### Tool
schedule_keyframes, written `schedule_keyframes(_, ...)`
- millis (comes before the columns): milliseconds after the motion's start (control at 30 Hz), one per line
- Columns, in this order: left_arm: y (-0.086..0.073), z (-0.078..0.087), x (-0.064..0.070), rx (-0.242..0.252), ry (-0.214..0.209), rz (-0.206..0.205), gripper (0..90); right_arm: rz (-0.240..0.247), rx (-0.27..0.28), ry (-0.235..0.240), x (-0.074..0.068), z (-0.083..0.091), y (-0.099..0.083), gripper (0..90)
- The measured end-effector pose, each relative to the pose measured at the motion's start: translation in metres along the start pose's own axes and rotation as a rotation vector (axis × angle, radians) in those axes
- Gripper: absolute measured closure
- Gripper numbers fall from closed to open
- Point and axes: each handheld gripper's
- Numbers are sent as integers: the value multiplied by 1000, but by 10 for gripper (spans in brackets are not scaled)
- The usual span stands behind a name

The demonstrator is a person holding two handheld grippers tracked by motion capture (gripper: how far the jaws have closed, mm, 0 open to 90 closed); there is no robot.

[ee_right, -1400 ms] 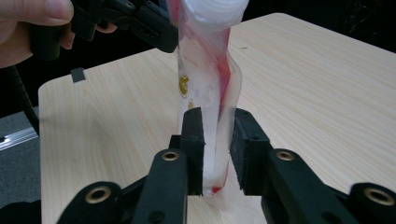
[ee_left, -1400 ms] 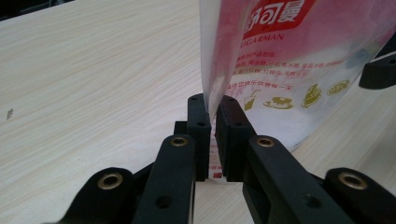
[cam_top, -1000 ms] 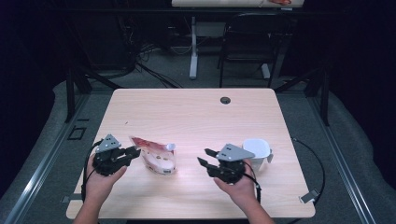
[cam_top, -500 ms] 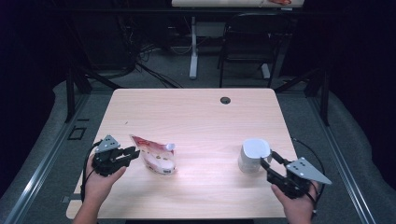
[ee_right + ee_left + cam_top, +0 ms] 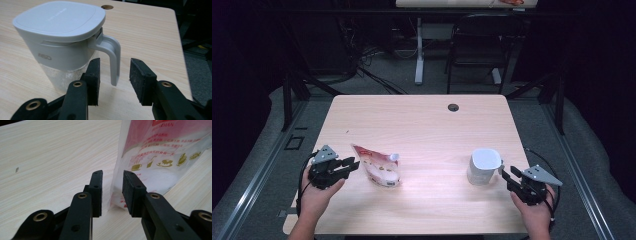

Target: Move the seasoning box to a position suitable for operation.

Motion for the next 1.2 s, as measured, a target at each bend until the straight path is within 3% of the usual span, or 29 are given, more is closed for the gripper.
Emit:
schedule_keyframes(200, -1, 1, -3, -1, 3, 4, 687, 72, -58, -15, -5, -22, 0, 669)
schedule_keyframes(333, 0, 2, -2, 1, 4, 6, 690, 71, -75, -33, -6, -29, 0, 749)
schedule_keyframes(400, 1, 2, -1, 8, 2, 2, 697, 79, -78, -62, -7, -29, 1, 829)
schedule_keyframes(467, 1, 3, -1, 7, 3, -2, 697, 49, -77, -50, -5, -29, 2, 834)
schedule_keyframes(567, 1, 5, -1, 10, 6, 2, 697, 48, -89, -46, -8, -27, 2, 837)
schedule_keyframes(1200, 2, 6, 1, 12, 17, 1, 695, 92, -146, 43, -76, -34, 0, 833)
Point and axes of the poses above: each handheld gripper's, and its own axes: z roughly backward along the jaws, y roughly out of its top, x roughly to its right, and after that the axes turned 11 degrees about -z, right-handed
